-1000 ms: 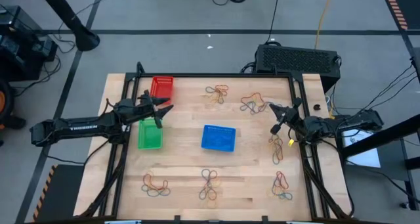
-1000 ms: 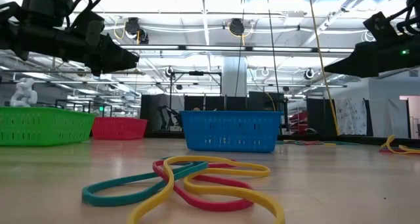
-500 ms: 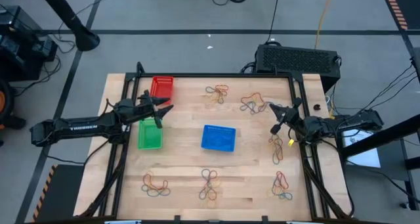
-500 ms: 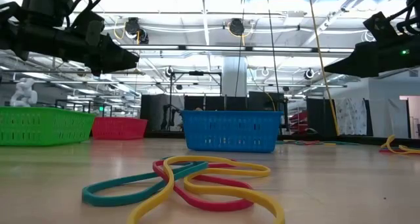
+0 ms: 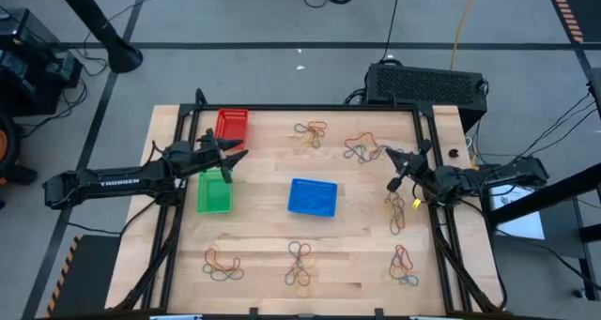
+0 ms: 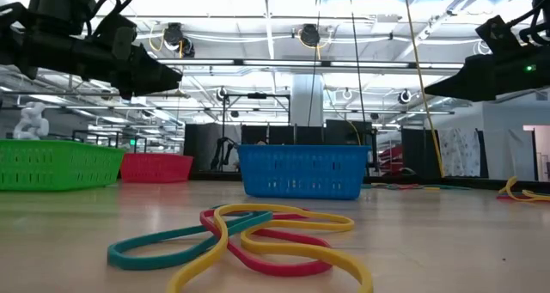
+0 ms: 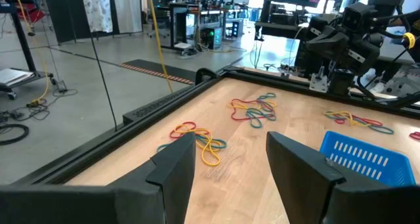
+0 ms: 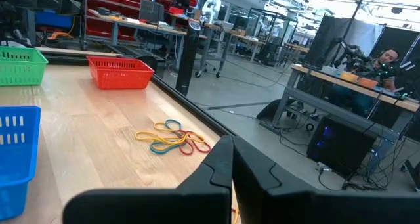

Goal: Sort rubber bands into baskets

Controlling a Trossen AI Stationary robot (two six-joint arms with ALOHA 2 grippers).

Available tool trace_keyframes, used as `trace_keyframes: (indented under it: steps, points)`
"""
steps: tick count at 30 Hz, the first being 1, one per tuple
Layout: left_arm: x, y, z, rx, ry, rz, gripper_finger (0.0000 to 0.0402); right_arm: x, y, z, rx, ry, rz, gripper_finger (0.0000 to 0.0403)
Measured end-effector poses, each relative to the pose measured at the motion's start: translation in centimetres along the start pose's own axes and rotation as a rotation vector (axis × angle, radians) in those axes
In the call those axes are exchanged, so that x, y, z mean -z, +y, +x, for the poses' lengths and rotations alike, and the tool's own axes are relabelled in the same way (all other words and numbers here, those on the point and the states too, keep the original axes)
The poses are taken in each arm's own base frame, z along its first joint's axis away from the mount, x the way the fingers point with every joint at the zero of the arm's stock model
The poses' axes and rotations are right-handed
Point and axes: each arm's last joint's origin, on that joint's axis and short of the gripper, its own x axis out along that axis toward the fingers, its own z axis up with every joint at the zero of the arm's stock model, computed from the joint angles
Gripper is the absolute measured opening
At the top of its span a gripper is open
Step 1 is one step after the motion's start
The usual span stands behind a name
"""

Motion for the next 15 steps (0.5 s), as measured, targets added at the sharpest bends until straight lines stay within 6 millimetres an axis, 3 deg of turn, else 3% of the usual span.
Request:
trace_keyframes:
  steps: [4,6,8,13,15]
  points:
    - [0.0,0.0,0.0,0.000,0.000,0.000,0.0194,-0.3,-0.1,0.0,0.010,-0.018,-0.185,0.0000]
    - [0.0,0.0,0.0,0.000,0.000,0.000,0.0194,-0.6,-0.1,0.0,0.003,-0.043,-0.181,0.0000]
    - [0.0,0.0,0.0,0.000,0.000,0.000,0.0194,-0.7,-0.1,0.0,-0.013,-0.059,-0.123,0.0000]
    - [0.0,0.0,0.0,0.000,0.000,0.000,0.0194,-1.0,0.2,0.0,-0.139,-0.085,0.241,0.0000]
    - [-0.1,0.0,0.0,0.000,-0.011,0.003,0.0194,-1.7,-0.1,0.0,-0.122,-0.146,0.281,0.0000]
